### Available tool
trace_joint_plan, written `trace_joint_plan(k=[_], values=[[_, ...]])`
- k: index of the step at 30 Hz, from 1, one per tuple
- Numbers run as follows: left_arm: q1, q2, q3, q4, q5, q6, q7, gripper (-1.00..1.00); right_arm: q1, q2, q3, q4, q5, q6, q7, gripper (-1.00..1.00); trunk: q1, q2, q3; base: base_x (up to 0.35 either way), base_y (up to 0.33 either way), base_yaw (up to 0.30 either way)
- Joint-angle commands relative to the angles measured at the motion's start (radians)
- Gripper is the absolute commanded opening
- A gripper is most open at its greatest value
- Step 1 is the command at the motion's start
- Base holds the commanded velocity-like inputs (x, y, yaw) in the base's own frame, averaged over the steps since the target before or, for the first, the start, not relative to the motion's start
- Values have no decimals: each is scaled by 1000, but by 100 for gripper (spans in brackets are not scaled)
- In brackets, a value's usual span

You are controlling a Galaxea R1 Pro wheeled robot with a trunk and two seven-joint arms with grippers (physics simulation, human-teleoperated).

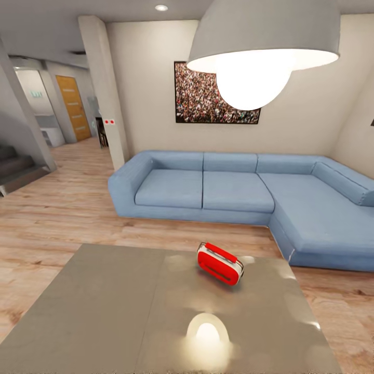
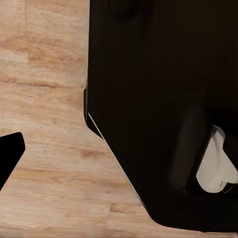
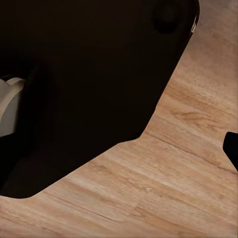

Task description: Turn on the radio receiver that's on the table in the living room.

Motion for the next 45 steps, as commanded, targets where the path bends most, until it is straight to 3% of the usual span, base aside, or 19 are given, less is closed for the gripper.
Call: trace_joint_plan(k=[1, 37, 45], values=[[0, 0, 0, 0, 0, 0, 0, 100, 0, 0, 0, 0, 0, 0, 0, 100, -4, 7, 2, 0, 0, 0], [0, 0, 0, 0, 0, 0, 0, 100, 0, -1, 0, 0, 0, 0, 0, 100, -142, 259, 56, 0, 0, 0], [0, 0, 0, 0, 0, 0, 0, 100, 0, -1, 0, 0, 0, 0, 0, 100, -142, 259, 42, 0, 0, 0]])
